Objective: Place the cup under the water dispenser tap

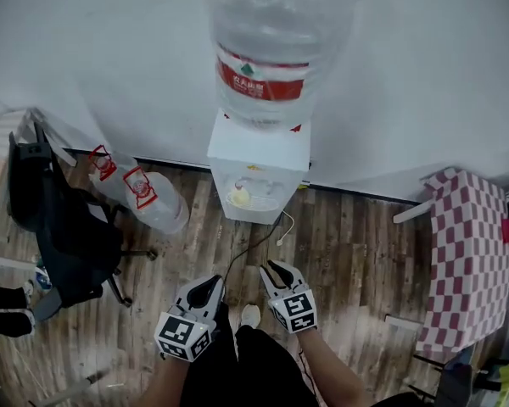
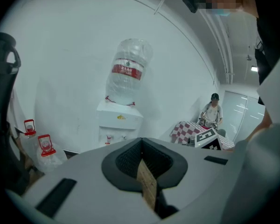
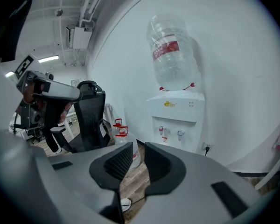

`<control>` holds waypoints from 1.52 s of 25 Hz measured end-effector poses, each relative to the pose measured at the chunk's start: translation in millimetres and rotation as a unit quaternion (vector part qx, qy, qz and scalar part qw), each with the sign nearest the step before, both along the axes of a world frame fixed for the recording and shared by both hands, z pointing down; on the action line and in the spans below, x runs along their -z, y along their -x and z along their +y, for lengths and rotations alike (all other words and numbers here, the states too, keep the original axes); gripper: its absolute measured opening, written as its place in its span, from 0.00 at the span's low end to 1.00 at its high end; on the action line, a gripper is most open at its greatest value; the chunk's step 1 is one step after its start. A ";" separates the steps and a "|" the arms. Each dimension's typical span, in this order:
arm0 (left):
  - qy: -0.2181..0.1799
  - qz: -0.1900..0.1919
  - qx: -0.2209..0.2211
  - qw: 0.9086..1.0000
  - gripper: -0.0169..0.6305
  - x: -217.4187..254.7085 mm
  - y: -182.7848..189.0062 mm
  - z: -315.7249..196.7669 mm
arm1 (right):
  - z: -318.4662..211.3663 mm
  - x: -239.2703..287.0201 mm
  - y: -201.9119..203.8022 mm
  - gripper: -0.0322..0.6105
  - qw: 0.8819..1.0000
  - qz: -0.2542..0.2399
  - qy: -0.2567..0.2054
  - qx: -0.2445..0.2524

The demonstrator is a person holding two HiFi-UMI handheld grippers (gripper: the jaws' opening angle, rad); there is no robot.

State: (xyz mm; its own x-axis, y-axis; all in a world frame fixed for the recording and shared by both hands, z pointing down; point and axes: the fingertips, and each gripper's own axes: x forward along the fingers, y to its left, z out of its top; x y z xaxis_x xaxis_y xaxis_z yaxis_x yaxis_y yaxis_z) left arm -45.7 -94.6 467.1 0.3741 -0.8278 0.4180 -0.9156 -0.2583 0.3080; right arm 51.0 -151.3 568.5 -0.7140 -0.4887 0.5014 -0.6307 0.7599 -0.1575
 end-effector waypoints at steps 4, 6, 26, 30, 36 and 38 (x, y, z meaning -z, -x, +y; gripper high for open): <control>-0.012 -0.006 0.003 1.000 0.05 21.8 2.3 9.0 | 18.1 23.8 -11.0 0.13 1.000 -0.016 -0.002 -0.003; -0.019 -0.004 0.008 1.000 0.05 34.0 4.3 13.5 | 26.6 36.5 -16.0 0.12 1.000 -0.023 -0.003 -0.006; -0.066 -0.024 -0.072 0.995 0.05 81.8 45.5 87.4 | 117.2 150.2 -20.5 0.09 0.989 -0.084 -0.068 -0.097; -0.072 -0.018 -0.082 0.994 0.05 81.9 65.9 116.2 | 149.6 175.0 -10.1 0.09 0.985 -0.095 -0.085 -0.113; -0.083 -0.009 -0.102 0.991 0.05 82.1 80.3 153.8 | 191.8 201.8 -8.5 0.09 0.975 -0.117 -0.108 -0.153; -0.087 -0.007 -0.107 0.990 0.05 83.4 83.9 163.2 | 205.9 207.2 -7.7 0.09 0.973 -0.127 -0.108 -0.159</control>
